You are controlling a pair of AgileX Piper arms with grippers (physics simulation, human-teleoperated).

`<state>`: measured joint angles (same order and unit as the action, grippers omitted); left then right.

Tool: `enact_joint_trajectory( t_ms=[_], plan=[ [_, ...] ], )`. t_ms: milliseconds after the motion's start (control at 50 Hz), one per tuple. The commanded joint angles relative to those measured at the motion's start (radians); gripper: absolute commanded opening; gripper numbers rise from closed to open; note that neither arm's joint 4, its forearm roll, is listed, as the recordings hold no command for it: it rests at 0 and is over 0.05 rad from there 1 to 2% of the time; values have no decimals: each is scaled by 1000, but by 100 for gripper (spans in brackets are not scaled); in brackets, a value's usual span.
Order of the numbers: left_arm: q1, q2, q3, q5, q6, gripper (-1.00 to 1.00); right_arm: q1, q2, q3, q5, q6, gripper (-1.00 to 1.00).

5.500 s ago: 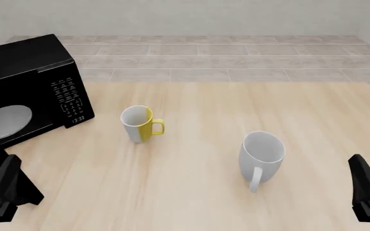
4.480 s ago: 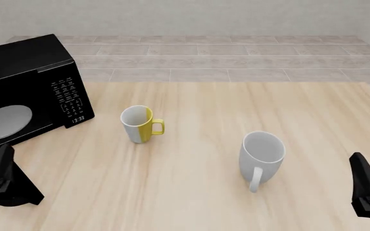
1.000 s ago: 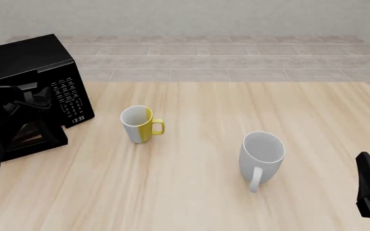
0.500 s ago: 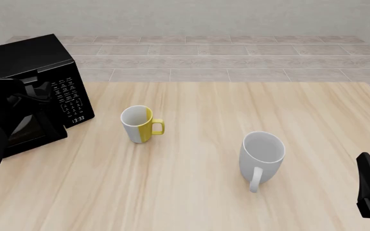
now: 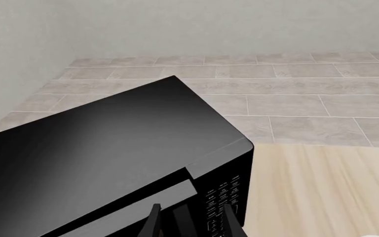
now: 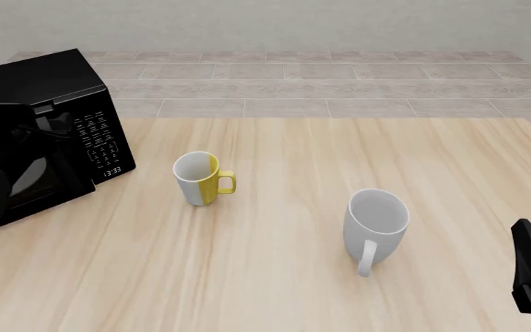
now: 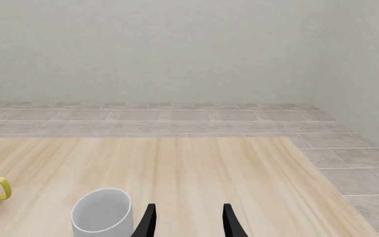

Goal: Close the microwave.

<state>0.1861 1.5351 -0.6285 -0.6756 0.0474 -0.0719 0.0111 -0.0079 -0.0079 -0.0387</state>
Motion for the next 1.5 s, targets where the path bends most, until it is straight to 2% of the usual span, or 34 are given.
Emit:
enact_joint_trajectory(
  t_ms=[20,260,380,400,440,540,600,780,940,1120,1160,1260,1300,1380,1420,1500],
  plan=[
    [19,74,-60,58,22,100,1,1,0,-1,-1,100],
    [37,110,-98,78,19,100,0,4,5,-6,2,100],
    [39,129,-119,97,0,100,2,15,5,-16,1,100],
    [31,139,-127,108,-22,100,3,13,5,-14,1,100],
    [44,137,-122,96,-4,100,3,13,6,-15,0,100],
    [48,150,-129,99,-12,100,2,15,6,-15,0,100],
    [34,166,-145,122,-44,100,3,15,6,-15,-1,100],
    [35,168,-141,114,-42,100,4,12,6,-11,-3,100],
    [17,118,-93,91,-45,100,4,24,7,-22,-2,100],
    [8,-37,24,57,-8,100,4,25,7,-22,-3,100],
    [8,-92,85,24,6,100,4,15,7,-12,-2,100],
    [-9,-185,161,26,-11,100,6,27,7,-18,-4,100],
    [-28,-313,223,64,-10,100,7,21,7,-14,-3,100],
    [-32,-442,265,127,-10,100,5,19,7,-13,-5,100],
    [-34,-459,273,134,-10,100,4,22,7,-16,-5,100],
    [-55,-621,309,228,-3,100,10,26,6,-23,-4,100]
  ],
)
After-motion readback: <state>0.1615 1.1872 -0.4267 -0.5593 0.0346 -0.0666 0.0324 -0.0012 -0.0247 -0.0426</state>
